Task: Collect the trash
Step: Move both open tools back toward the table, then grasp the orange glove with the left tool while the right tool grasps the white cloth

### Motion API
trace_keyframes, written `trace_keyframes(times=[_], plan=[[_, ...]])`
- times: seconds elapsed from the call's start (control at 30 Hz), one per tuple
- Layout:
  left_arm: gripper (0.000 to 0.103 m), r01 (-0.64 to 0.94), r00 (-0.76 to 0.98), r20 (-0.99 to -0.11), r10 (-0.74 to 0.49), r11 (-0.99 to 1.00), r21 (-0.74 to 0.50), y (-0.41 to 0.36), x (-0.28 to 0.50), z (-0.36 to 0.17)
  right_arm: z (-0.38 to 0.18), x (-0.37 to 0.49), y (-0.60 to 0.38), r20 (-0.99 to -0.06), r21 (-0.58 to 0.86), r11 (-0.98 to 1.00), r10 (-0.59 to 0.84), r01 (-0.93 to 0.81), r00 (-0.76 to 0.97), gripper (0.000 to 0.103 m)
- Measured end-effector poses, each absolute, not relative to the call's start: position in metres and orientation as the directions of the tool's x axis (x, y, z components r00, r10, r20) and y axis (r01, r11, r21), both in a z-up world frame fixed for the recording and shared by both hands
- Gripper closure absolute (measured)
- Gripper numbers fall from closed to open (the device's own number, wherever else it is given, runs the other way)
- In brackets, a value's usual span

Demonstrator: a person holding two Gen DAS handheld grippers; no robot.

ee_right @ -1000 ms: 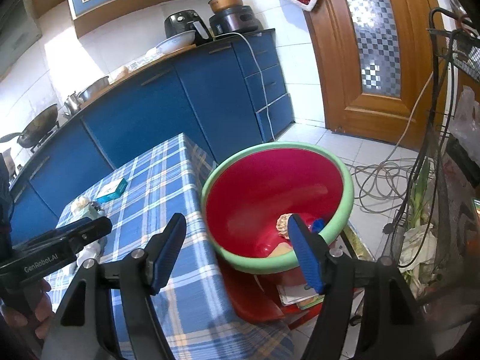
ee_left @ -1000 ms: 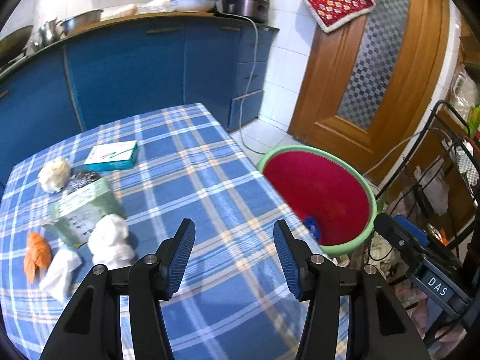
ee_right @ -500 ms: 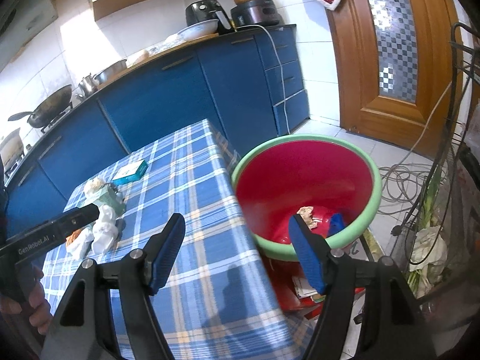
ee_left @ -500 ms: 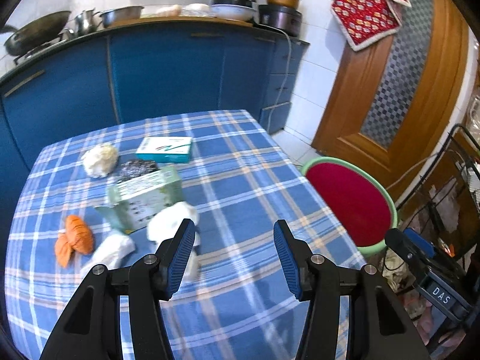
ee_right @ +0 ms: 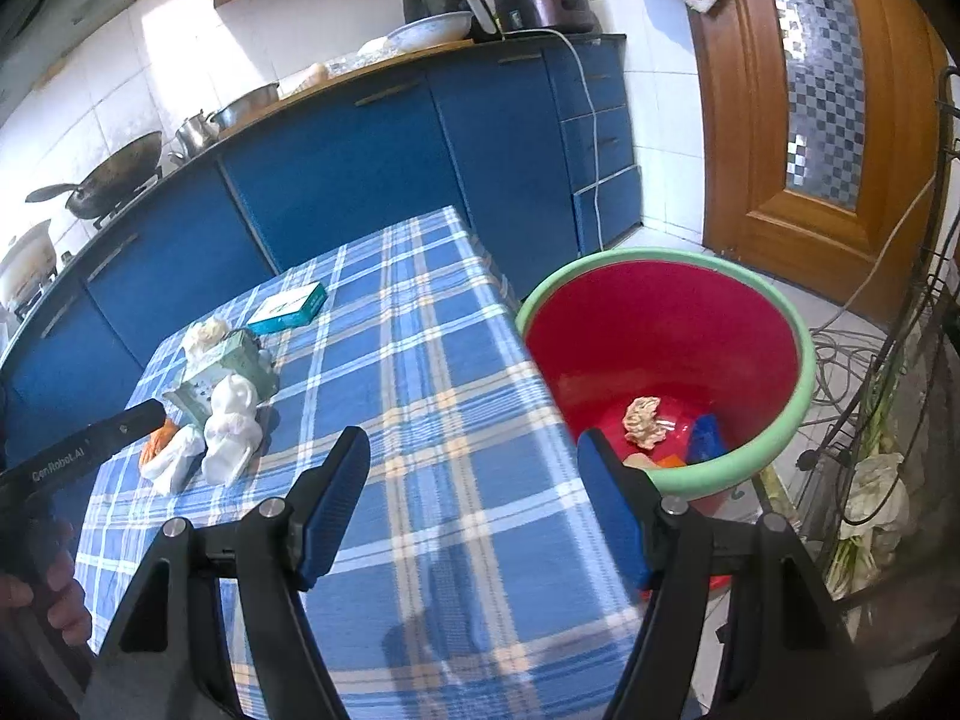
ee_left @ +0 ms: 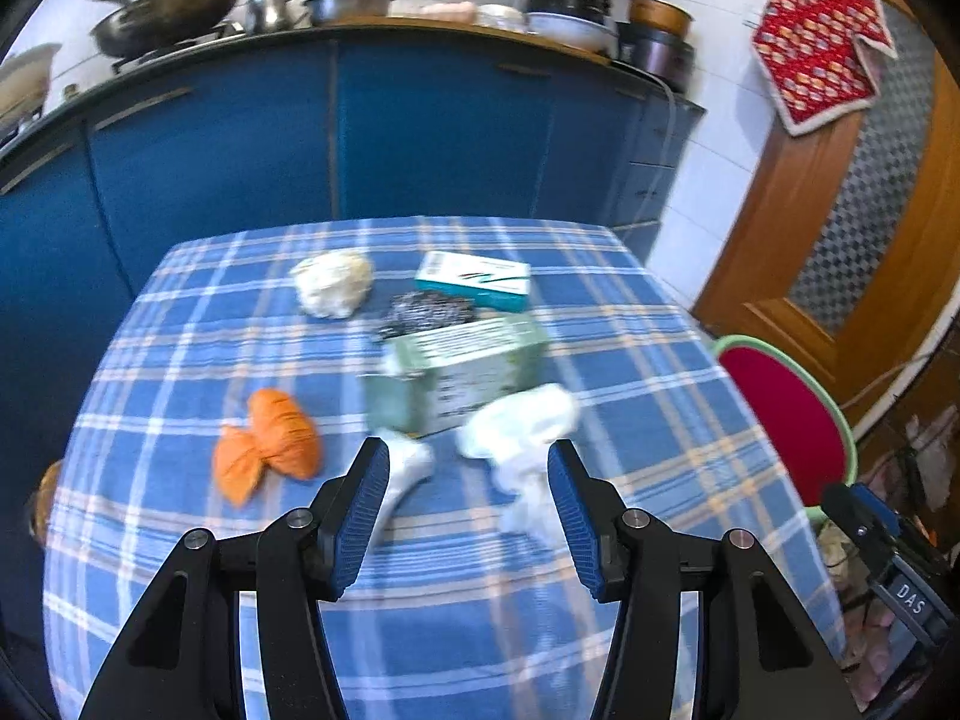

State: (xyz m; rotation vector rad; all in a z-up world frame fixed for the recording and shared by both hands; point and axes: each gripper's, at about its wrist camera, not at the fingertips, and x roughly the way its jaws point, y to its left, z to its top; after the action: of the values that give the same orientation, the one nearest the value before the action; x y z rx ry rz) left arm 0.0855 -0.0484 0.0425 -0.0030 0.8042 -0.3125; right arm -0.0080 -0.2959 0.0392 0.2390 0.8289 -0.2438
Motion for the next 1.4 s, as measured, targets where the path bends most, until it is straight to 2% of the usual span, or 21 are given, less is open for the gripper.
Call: trace_keyframes(times=[0.73, 0.93, 1.1, 1.17, 1.23, 1.4], plan=[[0.046, 0.063, 0.629, -0.766, -0.133, 0.991, -0.120, 0.032, 0.126, 0.005, 0.010, 0.022, -0.246, -0.809, 0.075, 0.972, -0.072, 0.224, 0.583, 0.030], [0.046, 0.030, 0.604, -0.787, -0.127, 0.990, -0.137, 0.039, 0.136, -0.010, 0.006, 0.028, -0.237, -0.819, 0.060, 0.976, -0.071, 0.208, 0.570, 0.030], [0.046, 0.028, 0.584, -0.794, -0.169, 0.982, -0.188, 0.042, 0.145, -0.017, 0.005, 0.036, -0.225, -0.825, 0.049, 0.983, -0.061, 0.178, 0.563, 0.030], [0.044, 0.036, 0.581, -0.793, -0.185, 0.979, -0.202, 0.042, 0.148, -0.016, 0.005, 0.041, -0.219, -0.824, 0.044, 0.986, -0.056, 0.162, 0.564, 0.030], [0.038, 0.042, 0.578, -0.794, -0.189, 0.979, -0.201, 0.040, 0.151, -0.015, 0.006, 0.046, -0.212, -0.823, 0.044, 0.988, -0.047, 0.147, 0.567, 0.027], [0.038, 0.056, 0.573, -0.795, -0.202, 0.977, -0.208, 0.037, 0.162, -0.016, 0.007, 0.062, -0.198, -0.816, 0.049, 0.992, -0.026, 0.115, 0.578, 0.026]])
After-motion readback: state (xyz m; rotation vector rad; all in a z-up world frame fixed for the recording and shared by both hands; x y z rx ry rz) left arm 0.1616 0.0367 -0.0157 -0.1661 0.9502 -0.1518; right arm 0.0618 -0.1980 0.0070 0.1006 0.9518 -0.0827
